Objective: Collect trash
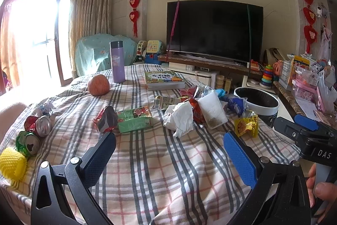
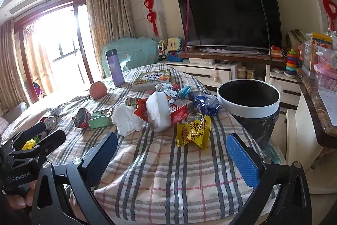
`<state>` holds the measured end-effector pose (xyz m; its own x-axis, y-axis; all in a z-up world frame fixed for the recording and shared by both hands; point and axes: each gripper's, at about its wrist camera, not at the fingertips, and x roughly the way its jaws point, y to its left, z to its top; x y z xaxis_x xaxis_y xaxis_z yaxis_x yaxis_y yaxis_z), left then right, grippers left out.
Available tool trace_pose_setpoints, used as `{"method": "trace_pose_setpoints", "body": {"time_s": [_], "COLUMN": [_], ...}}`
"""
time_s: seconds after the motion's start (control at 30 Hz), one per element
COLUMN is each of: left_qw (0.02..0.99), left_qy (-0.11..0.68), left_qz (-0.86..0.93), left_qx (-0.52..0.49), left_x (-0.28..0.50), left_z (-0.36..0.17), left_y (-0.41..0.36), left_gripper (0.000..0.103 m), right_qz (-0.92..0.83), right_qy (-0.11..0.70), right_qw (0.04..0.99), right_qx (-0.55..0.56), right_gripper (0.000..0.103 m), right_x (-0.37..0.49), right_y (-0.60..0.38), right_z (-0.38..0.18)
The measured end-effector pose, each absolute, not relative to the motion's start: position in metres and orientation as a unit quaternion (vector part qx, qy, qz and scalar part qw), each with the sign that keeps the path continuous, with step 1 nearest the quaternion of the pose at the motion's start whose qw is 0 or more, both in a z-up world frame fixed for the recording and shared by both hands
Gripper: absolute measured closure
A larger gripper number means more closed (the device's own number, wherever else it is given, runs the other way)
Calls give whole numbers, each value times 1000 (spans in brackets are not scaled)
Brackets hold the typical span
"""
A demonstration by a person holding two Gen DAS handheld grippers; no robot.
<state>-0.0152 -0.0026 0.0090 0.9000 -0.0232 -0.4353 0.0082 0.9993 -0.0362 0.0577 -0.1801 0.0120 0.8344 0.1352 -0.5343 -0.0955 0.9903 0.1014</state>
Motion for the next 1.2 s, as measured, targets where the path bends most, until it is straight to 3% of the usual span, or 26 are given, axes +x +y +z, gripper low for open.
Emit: {"method": "trace_pose_setpoints", "body": {"time_s": [0.77, 1.2], "left_qw": [972, 959], "left_qy": [233, 282], "left_qz": [-14, -22], "left_qx": [-13, -19], "left_x": [-10, 40], "left_z": [-1, -10], "left_y": [-6, -1], "left_gripper": [1, 4], "right_qz": [57, 45], "right_qy": [300, 346], "right_qw": [952, 937], "right_qx": [28, 24], "right_gripper": [0, 0], "right_x": [59, 79], "right_y": [-184, -198], "right_z": [1, -11]}}
